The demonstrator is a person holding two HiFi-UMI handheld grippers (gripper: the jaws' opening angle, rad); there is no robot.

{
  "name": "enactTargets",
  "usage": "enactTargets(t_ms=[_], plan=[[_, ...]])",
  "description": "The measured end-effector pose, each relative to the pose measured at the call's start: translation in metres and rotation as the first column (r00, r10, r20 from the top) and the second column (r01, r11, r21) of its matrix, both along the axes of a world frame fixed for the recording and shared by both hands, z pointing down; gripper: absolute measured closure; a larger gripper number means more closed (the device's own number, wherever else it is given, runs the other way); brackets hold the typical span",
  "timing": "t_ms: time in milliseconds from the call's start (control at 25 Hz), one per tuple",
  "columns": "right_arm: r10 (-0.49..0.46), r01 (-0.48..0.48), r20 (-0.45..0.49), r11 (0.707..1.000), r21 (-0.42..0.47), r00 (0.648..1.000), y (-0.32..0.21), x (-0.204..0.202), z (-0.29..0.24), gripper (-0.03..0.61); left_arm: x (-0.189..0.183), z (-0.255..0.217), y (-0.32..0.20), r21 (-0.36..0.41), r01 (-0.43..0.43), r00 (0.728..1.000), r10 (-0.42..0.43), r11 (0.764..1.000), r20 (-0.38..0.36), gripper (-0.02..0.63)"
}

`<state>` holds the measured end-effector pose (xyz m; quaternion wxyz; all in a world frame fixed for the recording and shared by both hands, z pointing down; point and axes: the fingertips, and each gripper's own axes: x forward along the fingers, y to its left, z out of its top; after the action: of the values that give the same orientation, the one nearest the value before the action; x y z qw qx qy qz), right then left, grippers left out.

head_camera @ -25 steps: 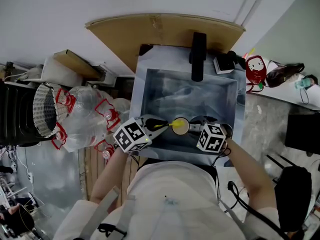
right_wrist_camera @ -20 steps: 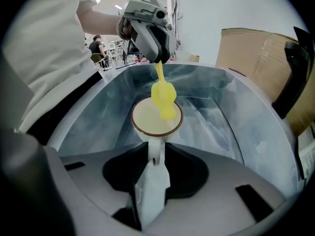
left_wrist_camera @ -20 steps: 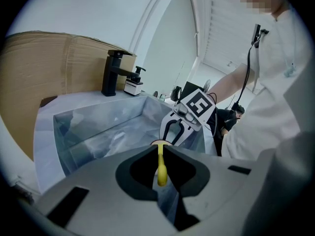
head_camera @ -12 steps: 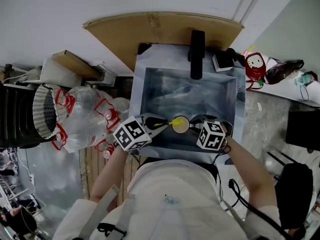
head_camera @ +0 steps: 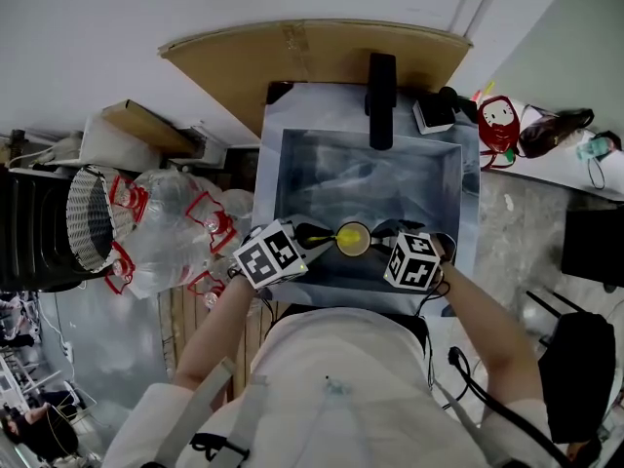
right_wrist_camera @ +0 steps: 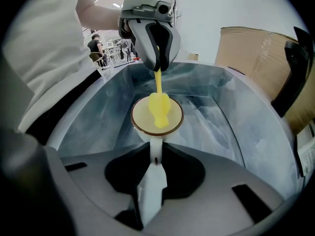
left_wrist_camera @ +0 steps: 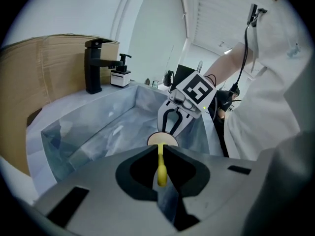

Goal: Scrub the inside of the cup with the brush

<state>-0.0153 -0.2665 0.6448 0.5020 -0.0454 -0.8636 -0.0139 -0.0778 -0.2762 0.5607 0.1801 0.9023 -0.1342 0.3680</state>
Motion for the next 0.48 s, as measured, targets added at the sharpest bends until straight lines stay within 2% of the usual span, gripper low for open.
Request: enactTargets(t_ms=[200,480], plan=[[0.001,-0.001,-0.003,1.0,-0.003,1.0,0.0,0.0,0.001,0.503,0.005,0.016,0.005,-0.02,-0.068,0.995,0.069,0.997,0.075,0.578],[0.005,-0.005,-0.004,1.0,0.002,1.0,-0.001,0.0,0.0,0.503,0.015,0.024,0.009,-0.016,-0.139,0.985,0.14,0.99,0.099,0.579]])
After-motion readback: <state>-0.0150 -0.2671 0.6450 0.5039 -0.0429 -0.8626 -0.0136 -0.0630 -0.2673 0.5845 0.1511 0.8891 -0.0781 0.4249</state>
